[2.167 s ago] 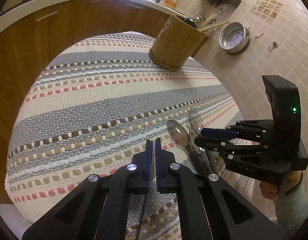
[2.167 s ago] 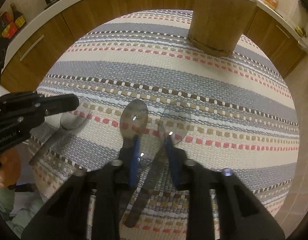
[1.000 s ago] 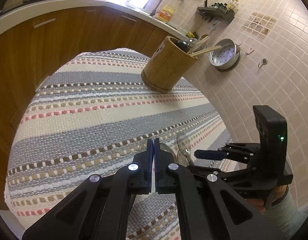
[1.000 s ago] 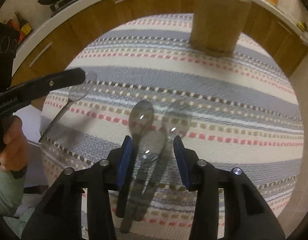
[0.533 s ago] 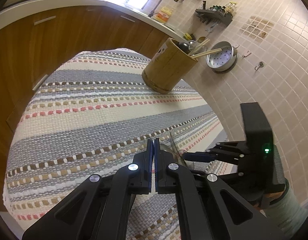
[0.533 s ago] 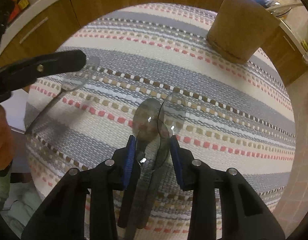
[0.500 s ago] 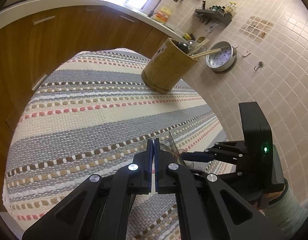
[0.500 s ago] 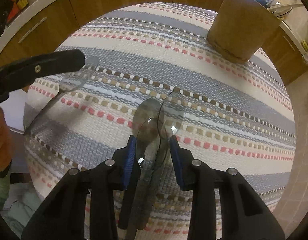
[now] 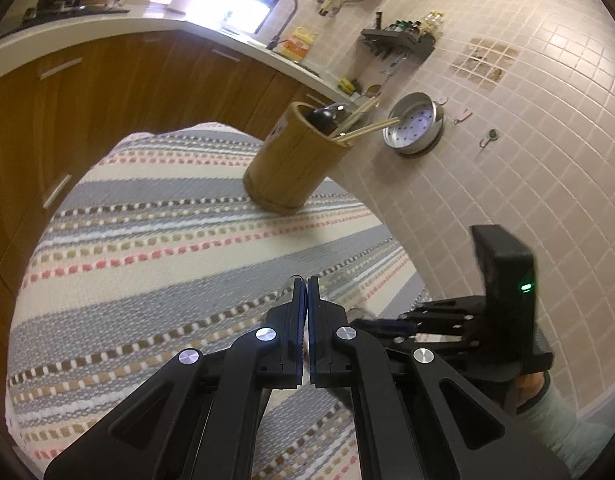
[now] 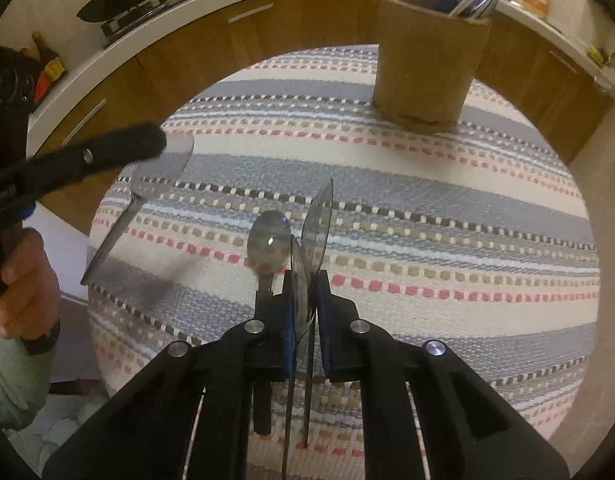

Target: Organize utensils

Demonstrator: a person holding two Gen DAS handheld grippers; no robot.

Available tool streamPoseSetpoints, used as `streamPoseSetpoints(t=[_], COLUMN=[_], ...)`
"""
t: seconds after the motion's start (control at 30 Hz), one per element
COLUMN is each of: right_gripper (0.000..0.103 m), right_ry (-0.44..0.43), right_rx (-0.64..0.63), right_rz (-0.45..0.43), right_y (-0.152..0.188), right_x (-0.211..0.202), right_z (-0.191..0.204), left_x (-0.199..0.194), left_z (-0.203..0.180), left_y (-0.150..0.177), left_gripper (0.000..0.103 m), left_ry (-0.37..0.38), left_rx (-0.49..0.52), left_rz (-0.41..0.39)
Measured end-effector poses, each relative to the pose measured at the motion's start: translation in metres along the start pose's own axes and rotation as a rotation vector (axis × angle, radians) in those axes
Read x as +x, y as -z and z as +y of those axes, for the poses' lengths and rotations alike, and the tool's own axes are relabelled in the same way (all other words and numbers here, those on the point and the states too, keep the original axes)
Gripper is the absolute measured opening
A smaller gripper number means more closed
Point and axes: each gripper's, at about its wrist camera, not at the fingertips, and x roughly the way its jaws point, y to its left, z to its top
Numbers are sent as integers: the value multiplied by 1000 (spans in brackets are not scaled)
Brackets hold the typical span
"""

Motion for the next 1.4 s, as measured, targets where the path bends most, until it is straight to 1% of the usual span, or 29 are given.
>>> streamPoseSetpoints(t=[0.07, 0.2, 0.37, 0.63, 0.7, 0.83, 0.87, 0.93, 0.97, 1.1, 1.27, 1.37, 1.4], right_gripper=[9, 11, 13, 19, 19, 20, 23, 29, 29, 29, 29, 29, 29], right_ry=[-12, -7, 29, 57, 69, 66, 65, 103, 120, 135, 87, 64, 82], right_rx=[9, 46, 61, 81, 89, 93, 89, 78, 70, 67, 89, 63, 55], right_rz=[28, 39, 49, 69, 76, 84, 87, 86, 86, 91, 56, 81, 95], right_y=[1, 4, 10, 30, 36, 44, 45, 47, 48, 53, 53, 49, 47], right_x=[8, 11, 11, 0, -3, -5, -6, -10, -12, -20, -31, -28, -25], right_z=[-6, -20, -32, -56, -63, -75, -76, -78, -80, -82, -78, -66, -63], left_x=[2, 9, 15, 23, 25, 28, 29, 31, 31, 33, 35, 33, 32], left_z=[-3, -3, -1, -5, -7, -9, -10, -13, -14, -15, -12, -13, -13], left_y=[0, 1, 2, 4, 4, 4, 4, 5, 6, 6, 6, 7, 7], left_gripper=[0, 0, 0, 0, 0, 0, 0, 0, 0, 0, 0, 0, 0], left_ry=[-1, 0, 3, 12, 13, 18, 19, 17, 16, 17, 18, 18, 18], left_rx=[6, 3, 1, 12, 13, 14, 15, 23, 25, 26, 16, 19, 21], left_rz=[5, 24, 39, 55, 57, 60, 61, 65, 65, 63, 66, 67, 64])
